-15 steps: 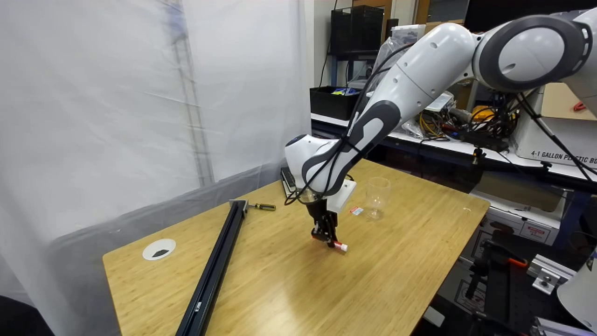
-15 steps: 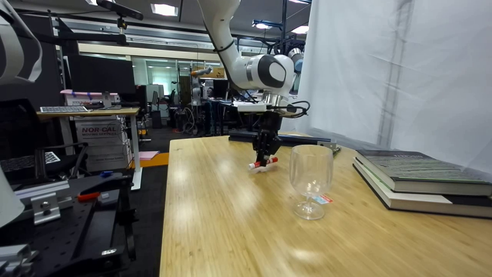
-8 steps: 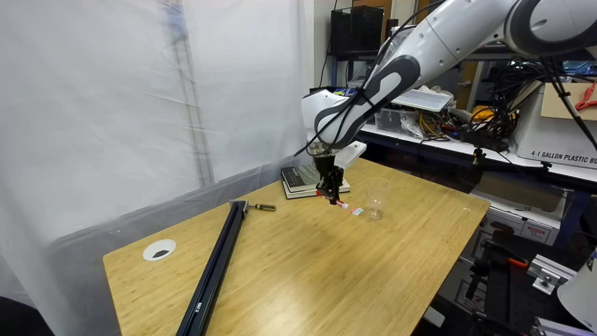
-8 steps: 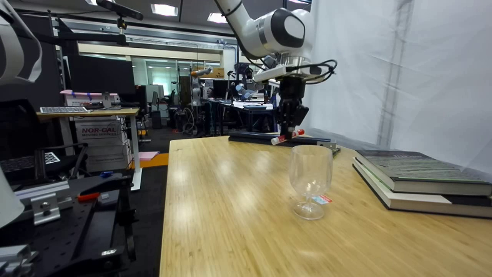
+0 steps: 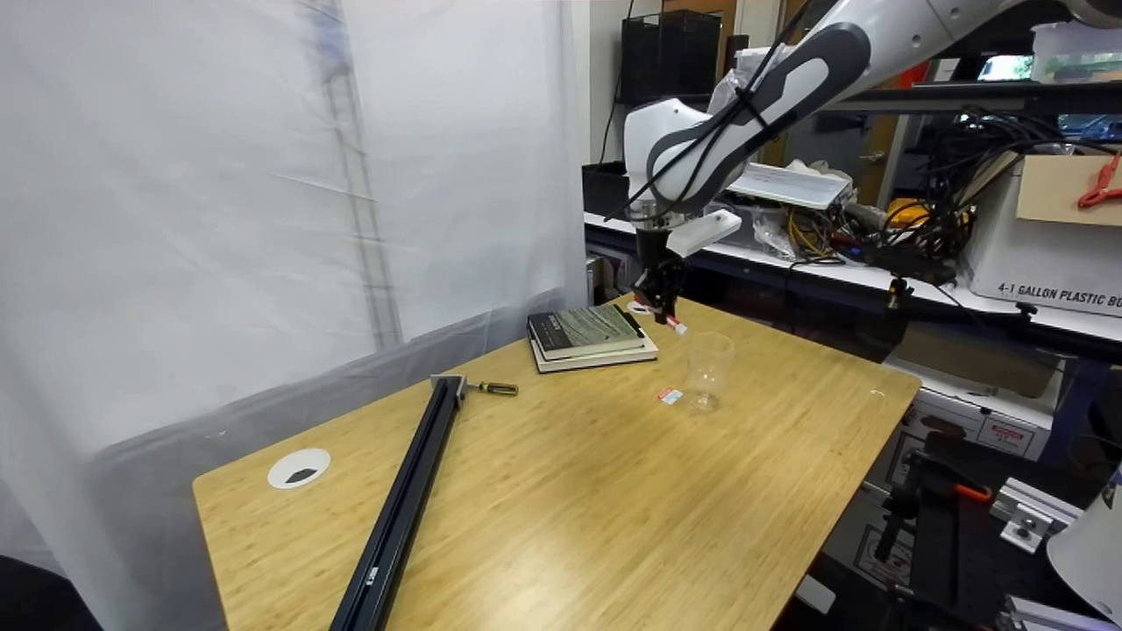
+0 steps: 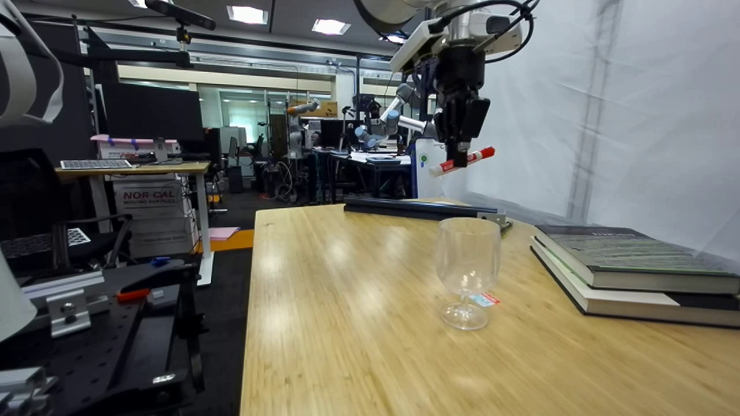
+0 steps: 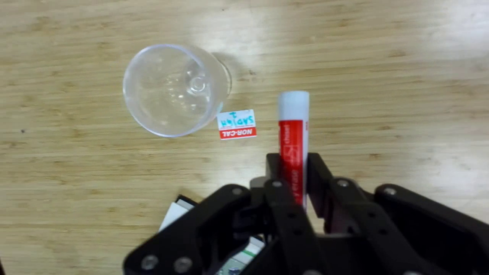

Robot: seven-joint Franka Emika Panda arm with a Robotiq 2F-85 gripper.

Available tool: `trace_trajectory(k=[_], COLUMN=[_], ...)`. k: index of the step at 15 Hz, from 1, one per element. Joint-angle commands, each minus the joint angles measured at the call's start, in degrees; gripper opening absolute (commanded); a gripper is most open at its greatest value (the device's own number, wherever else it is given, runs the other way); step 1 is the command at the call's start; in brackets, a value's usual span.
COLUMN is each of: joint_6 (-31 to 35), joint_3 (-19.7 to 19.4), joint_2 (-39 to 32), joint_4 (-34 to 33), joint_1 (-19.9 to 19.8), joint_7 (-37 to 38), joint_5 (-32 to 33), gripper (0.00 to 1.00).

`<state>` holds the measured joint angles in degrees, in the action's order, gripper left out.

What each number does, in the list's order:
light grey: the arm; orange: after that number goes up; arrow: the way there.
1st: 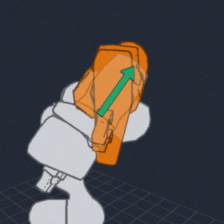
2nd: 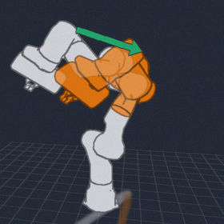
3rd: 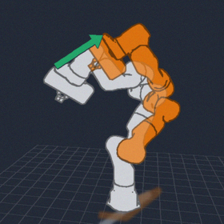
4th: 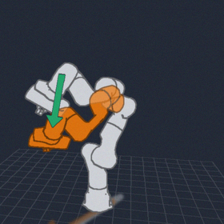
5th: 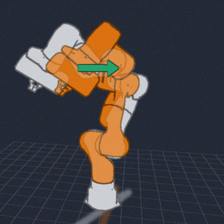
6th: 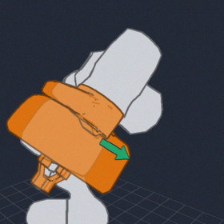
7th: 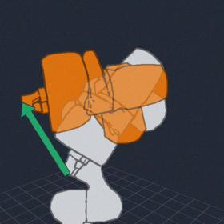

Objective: Put the marker in the glass

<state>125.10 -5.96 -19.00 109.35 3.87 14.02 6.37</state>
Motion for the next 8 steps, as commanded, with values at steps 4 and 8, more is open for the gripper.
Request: trace_trajectory(k=[4, 8], joint_6=[6.00, 5.37], joint_3=[-3.50, -4.02], joint_2=[5.35, 8.20], joint_4=[7.17, 8.80], joint_1=[0.83, 0.76], joint_7=[20.66, 31.51], joint_5=[9.30, 16.66], gripper=[0.05, 0.05])
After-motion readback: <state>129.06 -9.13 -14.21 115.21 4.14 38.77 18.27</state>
